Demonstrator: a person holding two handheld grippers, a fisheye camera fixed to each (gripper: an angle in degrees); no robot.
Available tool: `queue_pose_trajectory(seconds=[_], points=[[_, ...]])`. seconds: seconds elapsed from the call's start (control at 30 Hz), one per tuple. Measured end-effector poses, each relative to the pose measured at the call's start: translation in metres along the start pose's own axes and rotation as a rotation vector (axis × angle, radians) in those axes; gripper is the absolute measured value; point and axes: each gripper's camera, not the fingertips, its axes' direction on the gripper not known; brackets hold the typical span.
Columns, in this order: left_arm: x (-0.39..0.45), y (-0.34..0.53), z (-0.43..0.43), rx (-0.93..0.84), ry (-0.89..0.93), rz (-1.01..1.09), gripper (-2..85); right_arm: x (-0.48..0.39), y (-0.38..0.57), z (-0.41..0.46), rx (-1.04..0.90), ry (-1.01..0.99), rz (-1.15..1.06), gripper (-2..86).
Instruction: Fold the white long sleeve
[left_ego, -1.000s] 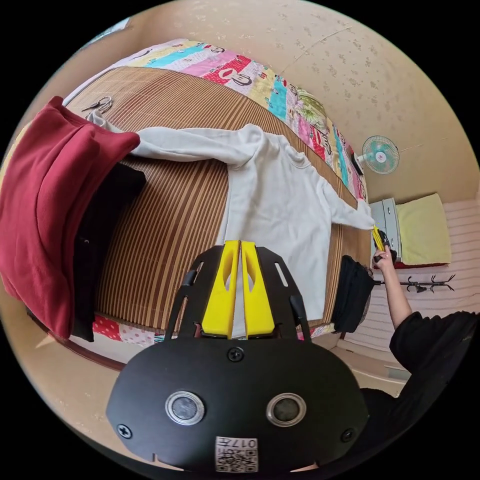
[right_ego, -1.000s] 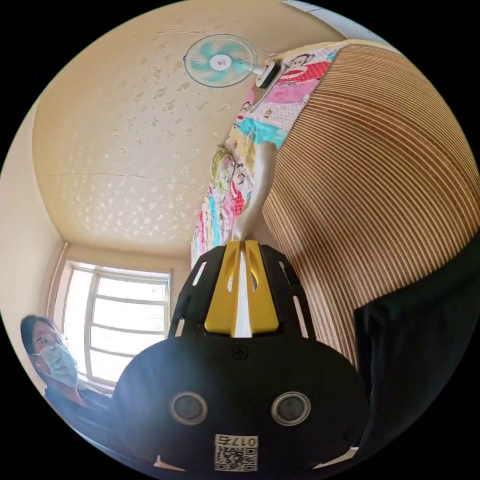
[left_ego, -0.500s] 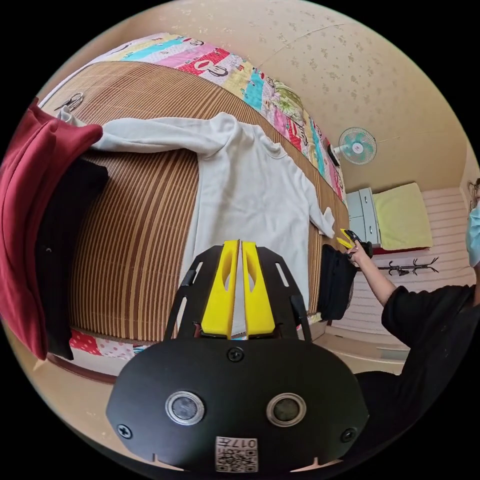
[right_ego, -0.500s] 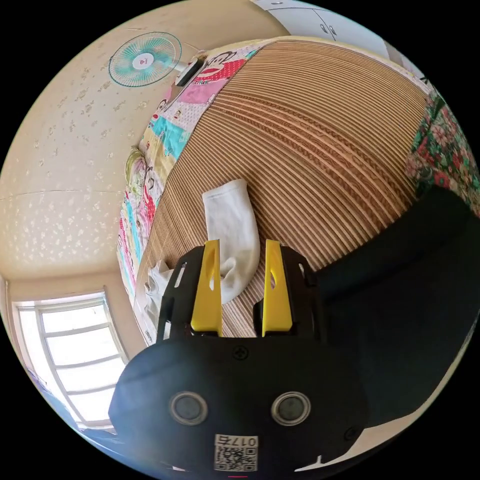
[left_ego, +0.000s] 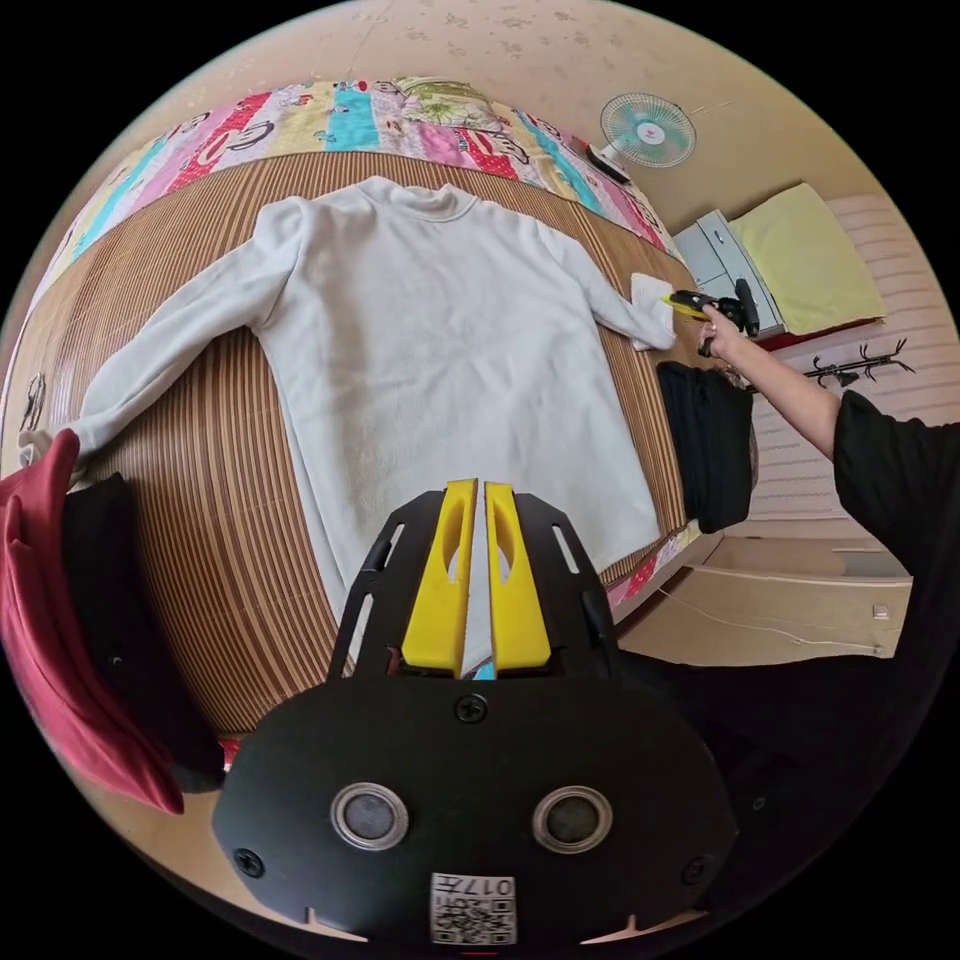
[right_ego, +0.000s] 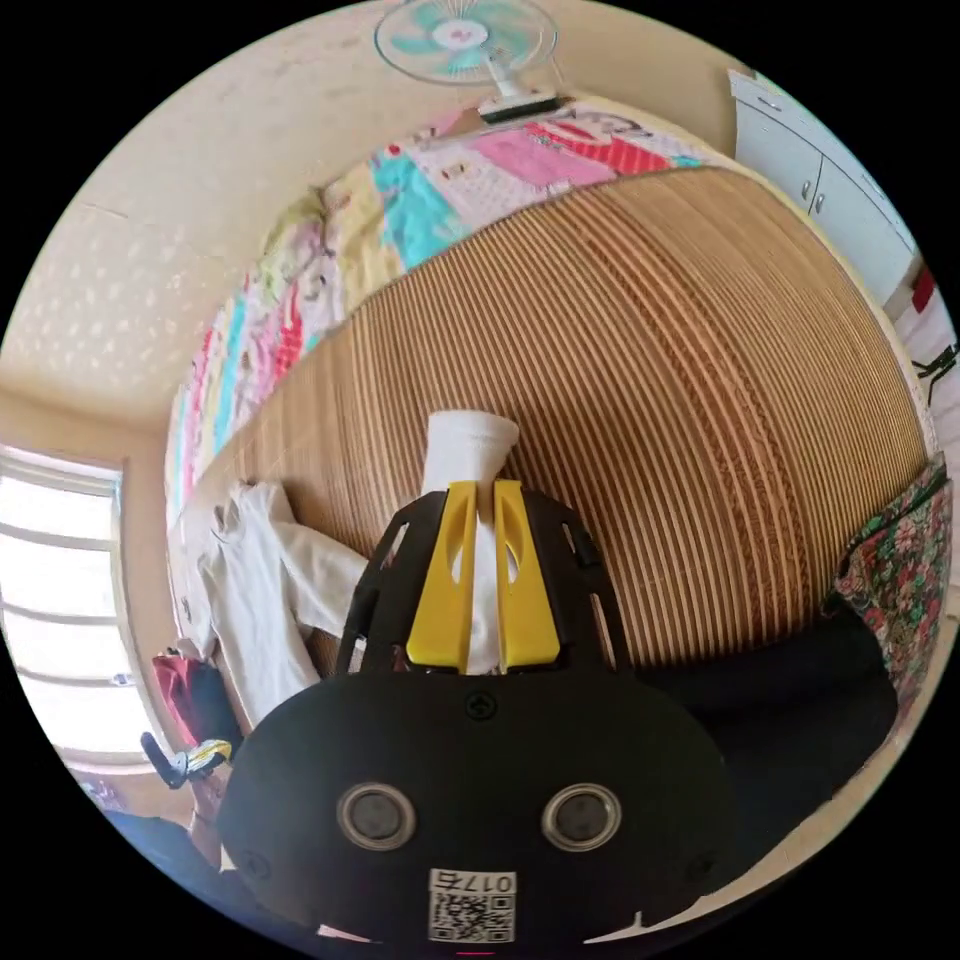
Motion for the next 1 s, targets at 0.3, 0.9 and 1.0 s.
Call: queue_pose_trajectory(seconds=[0.3,0.9,1.0], points=[[0.013,0.014,0.033,-0.019,0.122,0.054,-0.9,0.084,0.103,-0.042,0.121,0.006,0.473,3.3],[-0.037,0.063,-0.010,0.255,0.274,0.092,4.8,-0.479,0.208,0.087,0.126,-0.303,-0.475,3.4],[-0.055,0.079,-0.018,0.282,0.291,0.089,5.0,-0.527,0.265,0.185,-0.029,-0.277,-0.527,3.9]])
